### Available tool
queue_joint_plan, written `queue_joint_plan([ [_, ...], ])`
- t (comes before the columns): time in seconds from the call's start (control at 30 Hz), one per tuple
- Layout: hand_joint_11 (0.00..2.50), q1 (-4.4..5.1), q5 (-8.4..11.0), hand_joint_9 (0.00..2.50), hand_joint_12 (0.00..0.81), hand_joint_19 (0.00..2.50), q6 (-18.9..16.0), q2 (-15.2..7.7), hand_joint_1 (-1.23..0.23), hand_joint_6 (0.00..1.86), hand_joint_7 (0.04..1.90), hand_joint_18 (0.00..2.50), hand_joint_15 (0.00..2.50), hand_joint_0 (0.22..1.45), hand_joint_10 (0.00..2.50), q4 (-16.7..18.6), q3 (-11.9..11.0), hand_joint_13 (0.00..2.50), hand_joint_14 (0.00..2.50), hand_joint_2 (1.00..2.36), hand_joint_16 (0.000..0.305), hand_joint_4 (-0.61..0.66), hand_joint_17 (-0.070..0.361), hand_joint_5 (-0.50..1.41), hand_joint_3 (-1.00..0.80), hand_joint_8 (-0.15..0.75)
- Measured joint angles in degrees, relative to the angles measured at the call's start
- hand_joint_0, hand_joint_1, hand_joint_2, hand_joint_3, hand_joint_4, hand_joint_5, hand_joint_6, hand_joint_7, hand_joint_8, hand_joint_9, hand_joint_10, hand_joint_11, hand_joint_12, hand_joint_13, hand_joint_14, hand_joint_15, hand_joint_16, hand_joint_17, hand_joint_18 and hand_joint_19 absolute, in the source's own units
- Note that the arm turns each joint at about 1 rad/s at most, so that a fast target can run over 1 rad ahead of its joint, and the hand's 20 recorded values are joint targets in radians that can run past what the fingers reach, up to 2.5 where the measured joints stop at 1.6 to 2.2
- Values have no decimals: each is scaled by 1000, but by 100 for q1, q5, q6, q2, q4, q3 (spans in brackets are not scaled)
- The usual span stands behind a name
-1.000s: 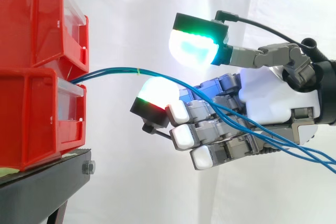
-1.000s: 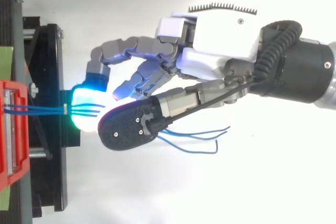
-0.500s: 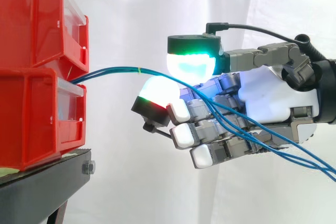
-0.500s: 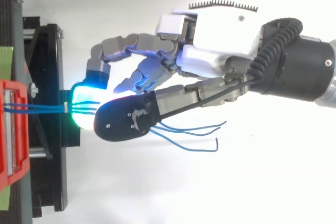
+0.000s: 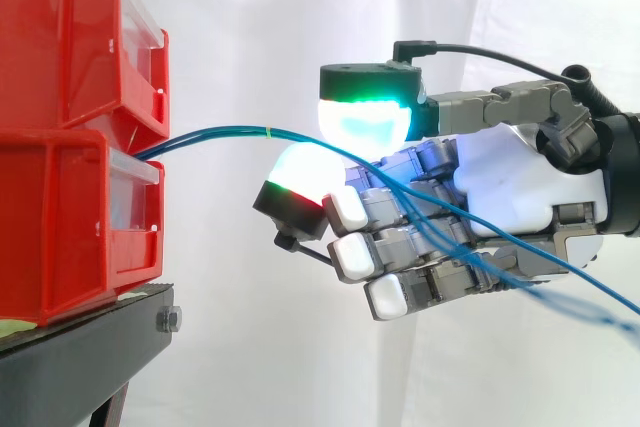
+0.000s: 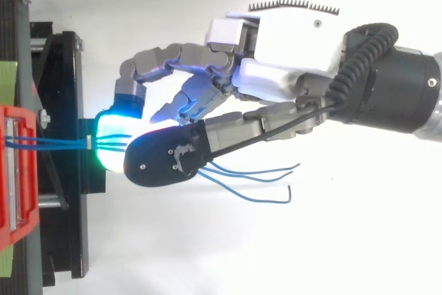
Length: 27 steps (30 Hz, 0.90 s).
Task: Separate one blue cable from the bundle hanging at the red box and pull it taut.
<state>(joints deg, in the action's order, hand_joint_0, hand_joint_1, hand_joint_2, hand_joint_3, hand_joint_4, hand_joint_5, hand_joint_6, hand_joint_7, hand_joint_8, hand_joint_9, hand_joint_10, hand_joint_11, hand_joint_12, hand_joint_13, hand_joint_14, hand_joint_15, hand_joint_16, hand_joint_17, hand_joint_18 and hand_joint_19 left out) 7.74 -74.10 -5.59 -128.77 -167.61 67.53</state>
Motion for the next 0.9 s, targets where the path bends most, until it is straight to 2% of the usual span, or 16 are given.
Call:
queue_joint_plan([
  [0.07,677,4,0,830,301,546,-1,0,-767,748,1140,806,471,736,19,0,-1,908,16,1019,32,175,73,-193,-128,283],
  [0.1,702,5,0,821,304,545,-2,0,-781,766,1133,808,469,752,17,0,0,904,16,1016,33,173,74,-200,-229,278],
  [0.2,708,6,0,791,303,514,-1,0,-838,807,1129,829,466,735,19,0,1,892,19,1008,34,184,76,-217,-405,274],
  [0.27,713,7,0,785,303,522,-1,1,-814,822,1112,832,471,679,19,0,0,890,18,1000,34,189,77,-221,-500,272],
  [0.37,719,8,1,803,301,532,-2,1,-747,831,1114,830,483,608,17,-2,1,890,17,1000,34,199,77,-214,-500,279],
  [0.43,728,8,0,816,306,536,-2,0,-625,829,1143,833,489,571,19,-2,1,897,19,1000,35,204,79,-200,-500,291],
  [0.47,730,8,0,857,307,547,-2,-1,-535,835,1158,828,486,589,19,-1,0,905,17,1000,35,200,78,-194,-500,290],
  [0.53,741,10,1,859,306,549,-3,0,-510,840,1191,841,485,626,21,-1,0,911,19,1000,34,184,78,-192,-500,292],
  [0.57,750,12,1,860,305,559,-3,1,-516,845,1199,846,495,629,20,-1,0,913,19,1000,35,177,78,-193,-500,291],
  [0.7,800,15,1,855,312,561,-3,0,-630,888,1272,849,508,623,20,-1,0,914,18,1018,35,82,80,-205,-268,301],
  [0.8,804,16,1,832,312,561,-2,-1,-721,899,1277,848,509,642,20,-1,0,909,18,1021,36,54,81,-215,-210,302],
  [0.9,810,17,1,831,317,562,1,-2,-795,896,1328,849,507,661,20,0,-1,902,19,1019,36,41,82,-218,-226,301],
])
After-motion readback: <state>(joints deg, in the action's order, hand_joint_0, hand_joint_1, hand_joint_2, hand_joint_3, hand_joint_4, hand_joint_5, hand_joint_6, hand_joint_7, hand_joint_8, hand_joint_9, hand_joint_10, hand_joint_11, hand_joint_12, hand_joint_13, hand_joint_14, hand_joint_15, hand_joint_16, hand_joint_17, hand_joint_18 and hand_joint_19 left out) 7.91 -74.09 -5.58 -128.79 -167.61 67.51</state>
